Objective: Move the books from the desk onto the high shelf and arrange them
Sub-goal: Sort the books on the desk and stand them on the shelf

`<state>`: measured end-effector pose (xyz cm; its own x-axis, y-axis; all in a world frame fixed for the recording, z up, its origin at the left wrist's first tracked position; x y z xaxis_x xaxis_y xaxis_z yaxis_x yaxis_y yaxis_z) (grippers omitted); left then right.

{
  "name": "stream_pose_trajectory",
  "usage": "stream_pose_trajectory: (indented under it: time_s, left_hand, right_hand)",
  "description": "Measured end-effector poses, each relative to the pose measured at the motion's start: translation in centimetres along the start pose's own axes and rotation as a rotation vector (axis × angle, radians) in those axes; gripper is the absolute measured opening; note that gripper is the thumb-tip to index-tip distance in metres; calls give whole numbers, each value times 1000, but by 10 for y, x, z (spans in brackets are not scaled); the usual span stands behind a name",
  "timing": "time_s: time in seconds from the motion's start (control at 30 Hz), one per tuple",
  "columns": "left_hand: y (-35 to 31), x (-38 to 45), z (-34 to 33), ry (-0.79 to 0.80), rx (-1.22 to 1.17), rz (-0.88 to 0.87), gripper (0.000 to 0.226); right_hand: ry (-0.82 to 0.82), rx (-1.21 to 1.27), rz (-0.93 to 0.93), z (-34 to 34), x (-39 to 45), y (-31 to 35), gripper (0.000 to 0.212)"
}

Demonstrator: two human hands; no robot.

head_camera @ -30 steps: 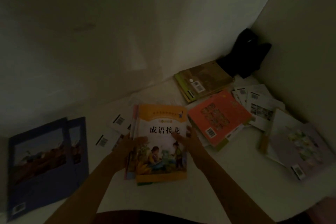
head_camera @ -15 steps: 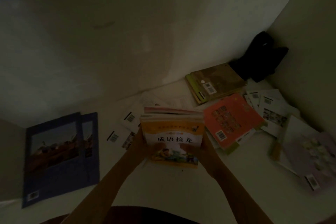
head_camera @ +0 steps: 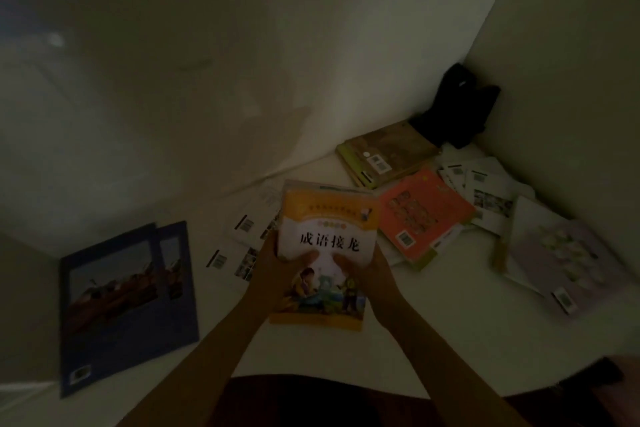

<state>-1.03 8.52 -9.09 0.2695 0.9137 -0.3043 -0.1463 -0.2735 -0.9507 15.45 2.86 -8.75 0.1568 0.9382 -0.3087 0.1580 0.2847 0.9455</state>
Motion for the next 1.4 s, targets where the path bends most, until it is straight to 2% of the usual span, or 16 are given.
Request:
stream_pose_trajectory:
  time_s: [0.17, 0.33, 0.47, 0.57, 0.7, 0.83, 0.97, 1.13, 1.2, 1.3, 1.4]
  left_hand:
    - [-48, -37, 32, -77, 36, -60, 52]
    - [-113, -96, 56, -85, 63, -177, 46]
    - [-189, -187, 91, -288, 69, -418, 49]
    - [-239, -261, 120, -473, 48, -577, 43]
    - [-300, -361, 146, -659, 20, -771, 38]
    - [-355, -444, 166, -785, -3, -946, 38]
    - [-409, -493, 190, -873, -1, -1105, 37]
    - [-489, -515, 226, -927, 42, -1328, 35]
    - [-517, -507, 246, -936, 59, -1380, 39]
    - [-549, -476, 279, -979, 106, -1393, 42]
    - [-572, -439, 304, -1149, 204, -1346, 47]
  right_hand:
    - [26, 84, 48, -22, -26, 38, 32]
    - [142, 80, 118, -49, -50, 92, 50]
    - [347, 6, 296, -100, -88, 172, 47]
    - [500, -6, 467, -148, -134, 240, 42]
    - [695, -18, 623, -212, -203, 315, 45]
    - [831, 17, 718, -264, -260, 379, 45]
    - [923, -10, 837, -310, -301, 447, 40]
    - [867, -63, 1074, -354, -330, 543, 21]
    - [749, -121, 1167, -367, -328, 576, 34]
    - [419, -375, 1348, -382, -313, 610, 59]
    - [337, -585, 1390, -403, -290, 619, 49]
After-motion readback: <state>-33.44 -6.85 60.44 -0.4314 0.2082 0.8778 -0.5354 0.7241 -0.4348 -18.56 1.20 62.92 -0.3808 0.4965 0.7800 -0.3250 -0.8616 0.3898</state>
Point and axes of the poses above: each hand's wrist, its own x-axis towards the middle knuckle, its own z-axis out of the back of the hand, y = z × x, the point moved 9 cm from there along x, towards the middle knuckle, and after that the axes turned 4 degrees about y, right-handed, at the moved point
